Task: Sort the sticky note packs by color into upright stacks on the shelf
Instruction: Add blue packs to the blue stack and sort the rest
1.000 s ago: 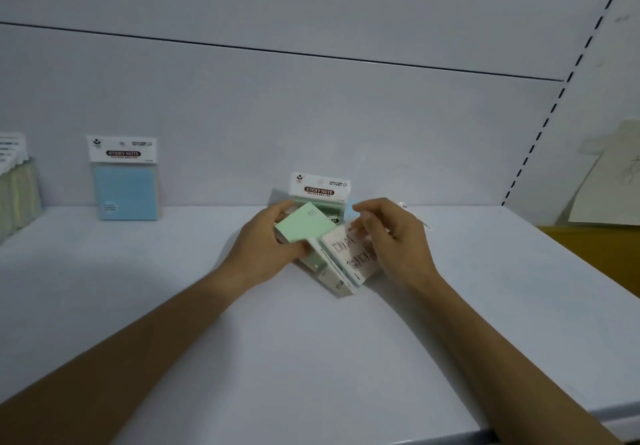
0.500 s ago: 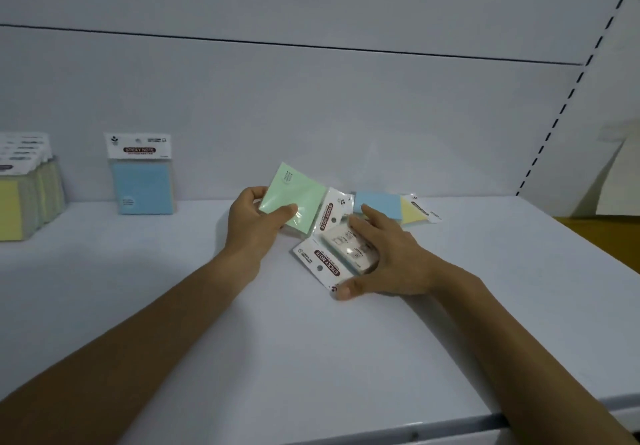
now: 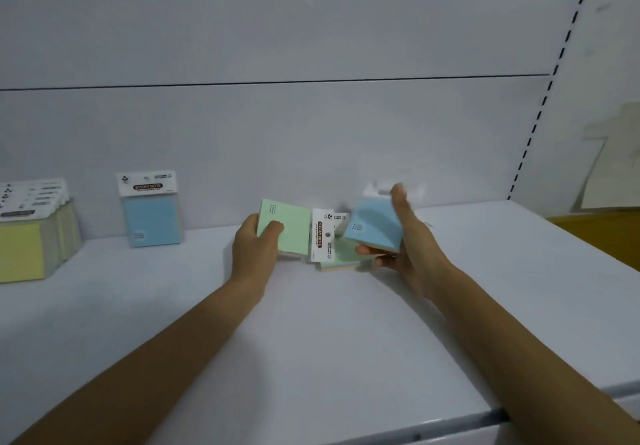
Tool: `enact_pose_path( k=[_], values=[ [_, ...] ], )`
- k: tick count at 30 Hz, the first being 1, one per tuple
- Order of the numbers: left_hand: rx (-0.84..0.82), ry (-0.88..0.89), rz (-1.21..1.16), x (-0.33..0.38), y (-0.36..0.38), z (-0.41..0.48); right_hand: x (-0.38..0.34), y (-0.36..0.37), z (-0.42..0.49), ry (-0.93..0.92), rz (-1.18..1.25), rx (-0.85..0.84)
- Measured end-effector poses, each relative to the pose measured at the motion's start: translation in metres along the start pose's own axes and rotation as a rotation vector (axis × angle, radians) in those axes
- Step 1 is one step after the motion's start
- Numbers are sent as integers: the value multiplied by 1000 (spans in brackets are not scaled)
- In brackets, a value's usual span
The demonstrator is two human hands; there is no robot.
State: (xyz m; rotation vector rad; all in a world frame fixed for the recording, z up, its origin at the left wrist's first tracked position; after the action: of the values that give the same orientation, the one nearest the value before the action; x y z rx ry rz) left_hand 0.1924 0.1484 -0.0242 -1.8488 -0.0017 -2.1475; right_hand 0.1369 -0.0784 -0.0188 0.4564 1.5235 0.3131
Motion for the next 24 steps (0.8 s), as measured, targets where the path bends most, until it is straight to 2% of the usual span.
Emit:
enact_pose_path(
  k=[4,8,12,14,18,24],
  values=[
    [-24,-4,5,1,1,0,7,3,1,-63,-11,-40],
    [-88,-16,-48,-2,1,-4,-2,10,-4,-171,-160,-49],
    [-152,-109,-112,-3,-7,-4,-1,40,-13,-181,-192,-110],
    [-162,-130,-72,-4,-20,-3,1,61,-14,-183,-269,-169],
    [-112,-17,150,0,-62,-4,9,108,-19,-198,-428,-311],
    [-31,-15,137,-5,-137,-8,45,171,-16,-229,-372,-368]
  ],
)
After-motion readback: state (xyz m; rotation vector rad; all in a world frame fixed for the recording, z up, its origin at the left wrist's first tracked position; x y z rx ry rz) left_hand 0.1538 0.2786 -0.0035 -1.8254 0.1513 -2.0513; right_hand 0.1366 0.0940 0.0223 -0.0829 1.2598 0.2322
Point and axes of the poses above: each hand's wrist, its own z-axis towards the middle knuckle, its own y-axis out of the palm, x = y × z, the point moved 9 cm from there along z, towards the middle knuckle, and after that the axes turned 11 degrees about z, right-handed, at the moved point
